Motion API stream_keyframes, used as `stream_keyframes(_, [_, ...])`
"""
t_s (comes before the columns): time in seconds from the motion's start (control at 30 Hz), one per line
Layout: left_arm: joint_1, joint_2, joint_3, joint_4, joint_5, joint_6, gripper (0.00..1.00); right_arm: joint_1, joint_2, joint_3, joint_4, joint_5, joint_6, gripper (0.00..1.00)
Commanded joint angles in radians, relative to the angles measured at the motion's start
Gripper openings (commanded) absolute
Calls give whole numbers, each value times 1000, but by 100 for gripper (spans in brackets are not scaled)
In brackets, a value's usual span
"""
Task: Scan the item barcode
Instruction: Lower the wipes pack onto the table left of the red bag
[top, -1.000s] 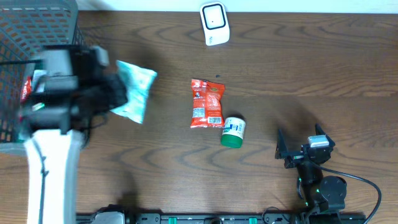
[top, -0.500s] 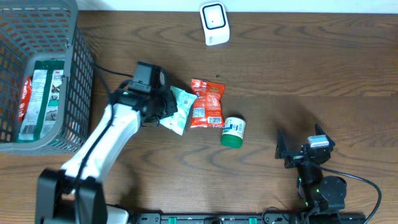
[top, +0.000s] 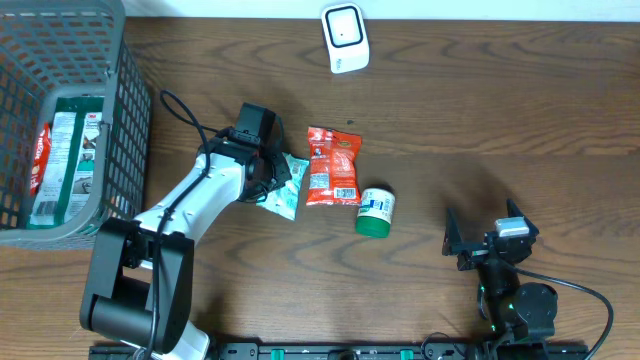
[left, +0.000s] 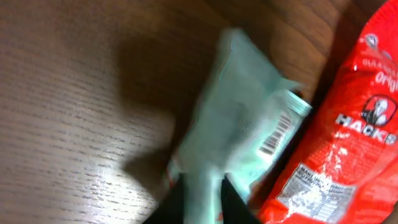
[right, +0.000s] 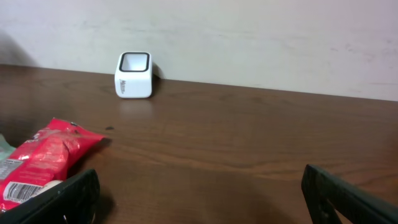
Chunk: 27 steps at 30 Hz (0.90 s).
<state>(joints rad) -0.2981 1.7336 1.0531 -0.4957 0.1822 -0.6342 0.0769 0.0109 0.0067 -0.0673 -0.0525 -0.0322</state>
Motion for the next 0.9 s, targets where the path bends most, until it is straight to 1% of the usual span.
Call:
stream_keyframes(0.0, [-1,-7,-3,4,5,-5,43,0,-4,-1,-4,-1,17,99])
stream_keyframes(0.03, [0,-17,9,3,37,31,51,0,-4,-1,-4,-1,17,99])
stream_keyframes(0.07, [0,-26,16,0,45,47,53,0,-4,-1,-4,-1,17,99])
stream_keyframes(0.23, [0,-101,32,-2,33,78,58,0,-4,-1,-4,-1,17,99])
stream_keyframes(0.3, [0,-130,32,-5,34,108,58,0,-4,-1,-4,-1,17,99])
stream_keyframes(0.33, [0,-141,32,-13,33,120,56,0,-4,-1,-4,-1,17,99])
stream_keyframes(0.37, [0,-145,32,-19,34,132,52,0,-4,-1,-4,-1,17,99])
stream_keyframes(0.4, [0,-146,32,-26,34,147,40,0,-4,-1,-4,-1,17,99])
stream_keyframes(0.43, [-1,-146,32,-39,34,162,23,0,-4,-1,-4,-1,17,99])
stream_keyframes(0.47, [-2,-145,31,-51,34,169,10,0,-4,-1,-4,-1,17,99])
stream_keyframes(0.5, [-3,-143,27,-66,34,170,8,0,-4,-1,-4,-1,17,99])
stream_keyframes(0.53, [-5,-143,21,-74,34,170,7,0,-4,-1,-4,-1,17,99])
stream_keyframes(0.87, [-24,-89,-37,-60,34,170,8,0,-4,-1,-4,-1,17,99])
